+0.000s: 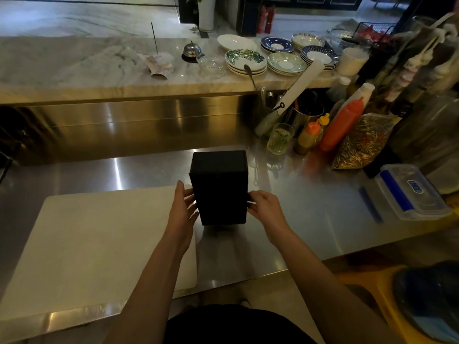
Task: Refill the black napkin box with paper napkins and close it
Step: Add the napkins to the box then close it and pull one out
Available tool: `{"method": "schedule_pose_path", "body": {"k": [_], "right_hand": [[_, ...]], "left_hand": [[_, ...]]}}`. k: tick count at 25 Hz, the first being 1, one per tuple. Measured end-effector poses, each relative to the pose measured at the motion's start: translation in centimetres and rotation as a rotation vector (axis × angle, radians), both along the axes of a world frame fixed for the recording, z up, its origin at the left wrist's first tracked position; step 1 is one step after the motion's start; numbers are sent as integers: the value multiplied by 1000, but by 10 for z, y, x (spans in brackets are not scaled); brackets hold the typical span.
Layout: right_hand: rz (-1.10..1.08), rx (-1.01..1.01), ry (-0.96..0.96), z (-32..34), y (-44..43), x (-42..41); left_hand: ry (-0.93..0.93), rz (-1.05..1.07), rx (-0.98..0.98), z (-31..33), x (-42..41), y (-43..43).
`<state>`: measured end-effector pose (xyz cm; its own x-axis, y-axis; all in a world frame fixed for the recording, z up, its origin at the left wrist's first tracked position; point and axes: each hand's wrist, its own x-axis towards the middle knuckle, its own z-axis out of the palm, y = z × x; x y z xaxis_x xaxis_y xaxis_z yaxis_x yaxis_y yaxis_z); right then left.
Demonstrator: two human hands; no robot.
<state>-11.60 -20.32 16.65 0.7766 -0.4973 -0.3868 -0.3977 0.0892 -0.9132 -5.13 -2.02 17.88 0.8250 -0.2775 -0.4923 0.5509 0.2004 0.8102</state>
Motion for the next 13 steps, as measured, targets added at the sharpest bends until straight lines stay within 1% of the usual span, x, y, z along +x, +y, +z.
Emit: {"method": "schedule_pose_path", "body": {"k": [2, 4, 8, 13], "right_hand": [[-18, 87, 16, 3, 3, 8], [-30, 102, 44, 7, 5, 14], [-49, 79, 118, 14, 4, 21], [-6, 44, 107, 9, -10, 24]], "left_hand": [[-11, -37, 0, 0, 12, 3], [4, -72, 6, 1, 21, 5], [64, -130, 31, -1, 32, 7], [86, -228, 41, -6, 33, -2]]}}
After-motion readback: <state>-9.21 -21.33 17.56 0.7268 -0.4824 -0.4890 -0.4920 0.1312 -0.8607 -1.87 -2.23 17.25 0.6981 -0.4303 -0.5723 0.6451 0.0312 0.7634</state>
